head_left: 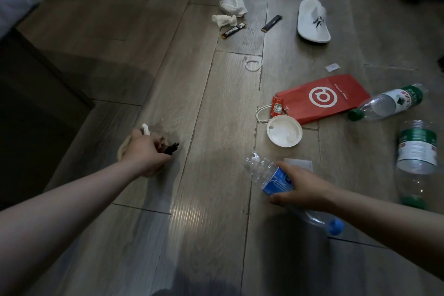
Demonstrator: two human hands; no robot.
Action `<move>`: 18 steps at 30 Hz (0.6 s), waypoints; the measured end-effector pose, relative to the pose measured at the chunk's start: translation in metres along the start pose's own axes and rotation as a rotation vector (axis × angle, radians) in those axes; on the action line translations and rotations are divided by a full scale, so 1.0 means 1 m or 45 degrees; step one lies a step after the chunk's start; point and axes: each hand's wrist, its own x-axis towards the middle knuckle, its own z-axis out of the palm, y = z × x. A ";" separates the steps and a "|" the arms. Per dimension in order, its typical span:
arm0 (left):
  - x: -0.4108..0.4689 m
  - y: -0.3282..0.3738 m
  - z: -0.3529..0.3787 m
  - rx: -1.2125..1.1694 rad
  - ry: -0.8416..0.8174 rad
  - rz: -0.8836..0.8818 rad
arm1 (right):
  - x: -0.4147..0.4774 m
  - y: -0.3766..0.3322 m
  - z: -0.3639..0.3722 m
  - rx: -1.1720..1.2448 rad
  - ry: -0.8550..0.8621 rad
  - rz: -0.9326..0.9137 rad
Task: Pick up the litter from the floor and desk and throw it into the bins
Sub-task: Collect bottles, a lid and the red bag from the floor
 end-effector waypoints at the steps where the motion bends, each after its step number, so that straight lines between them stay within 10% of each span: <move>1: 0.000 0.000 0.000 -0.005 0.004 0.010 | -0.001 0.000 0.000 0.010 0.002 -0.002; 18: -0.018 0.012 0.011 -0.130 -0.112 0.230 | 0.001 0.001 -0.012 0.089 0.027 -0.018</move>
